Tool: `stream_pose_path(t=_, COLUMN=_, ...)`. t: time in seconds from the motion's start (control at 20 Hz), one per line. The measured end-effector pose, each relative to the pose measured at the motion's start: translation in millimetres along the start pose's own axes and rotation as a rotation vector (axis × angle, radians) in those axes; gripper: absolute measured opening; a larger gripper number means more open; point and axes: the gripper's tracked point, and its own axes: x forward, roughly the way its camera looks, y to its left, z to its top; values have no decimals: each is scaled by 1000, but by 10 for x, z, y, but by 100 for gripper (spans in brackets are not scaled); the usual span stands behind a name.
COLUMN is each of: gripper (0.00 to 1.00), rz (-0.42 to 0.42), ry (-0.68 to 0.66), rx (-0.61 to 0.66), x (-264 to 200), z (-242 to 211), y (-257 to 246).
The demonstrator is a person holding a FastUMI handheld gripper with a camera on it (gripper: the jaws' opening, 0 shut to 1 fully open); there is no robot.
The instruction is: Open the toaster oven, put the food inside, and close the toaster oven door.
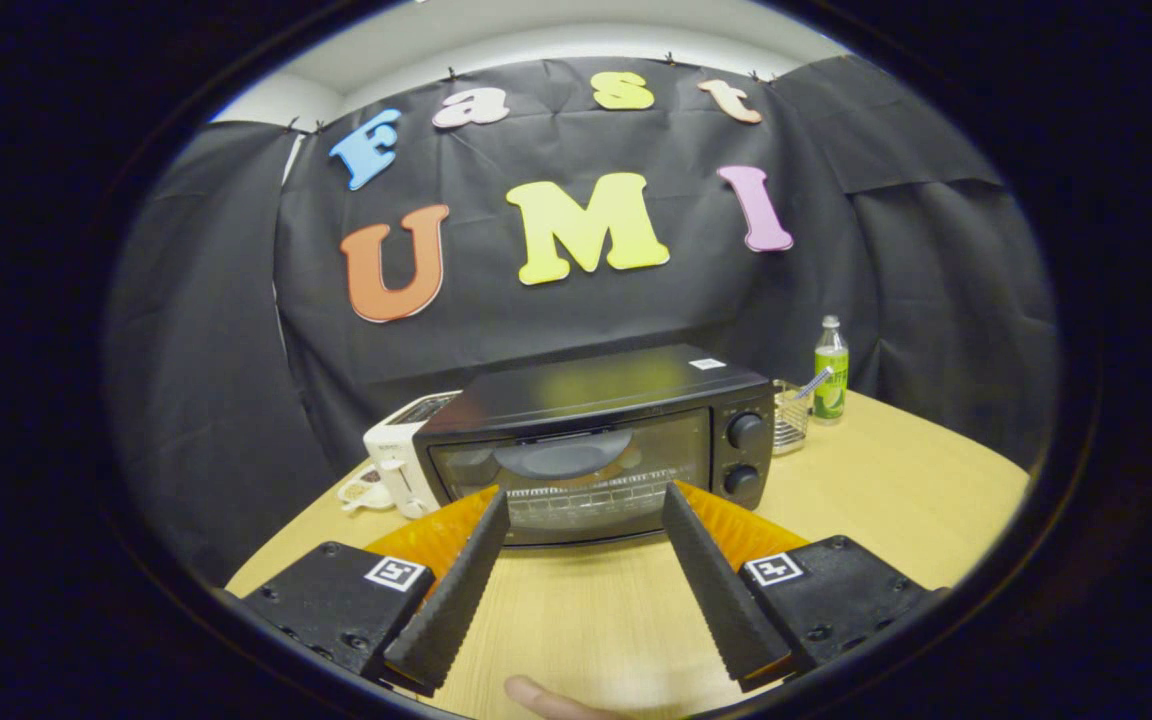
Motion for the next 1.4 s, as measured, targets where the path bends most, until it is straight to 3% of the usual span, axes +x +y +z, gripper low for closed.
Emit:
stream_pose_path(t=0.5, gripper=100, rz=-36, ry=-129, rx=1, x=-1272, z=1136, y=-149)
stream_pose_path(t=1.0, gripper=100, rz=4, ry=-242, rx=-84, x=-2267, z=1696, y=72)
stream_pose_path(t=1.2, gripper=100, rz=-43, ry=-254, rx=-79, x=-2527, z=1887, y=38)
stream_pose_path(t=1.4, gripper=100, rz=-30, ry=-289, rx=-83, x=-2809, z=2125, y=93)
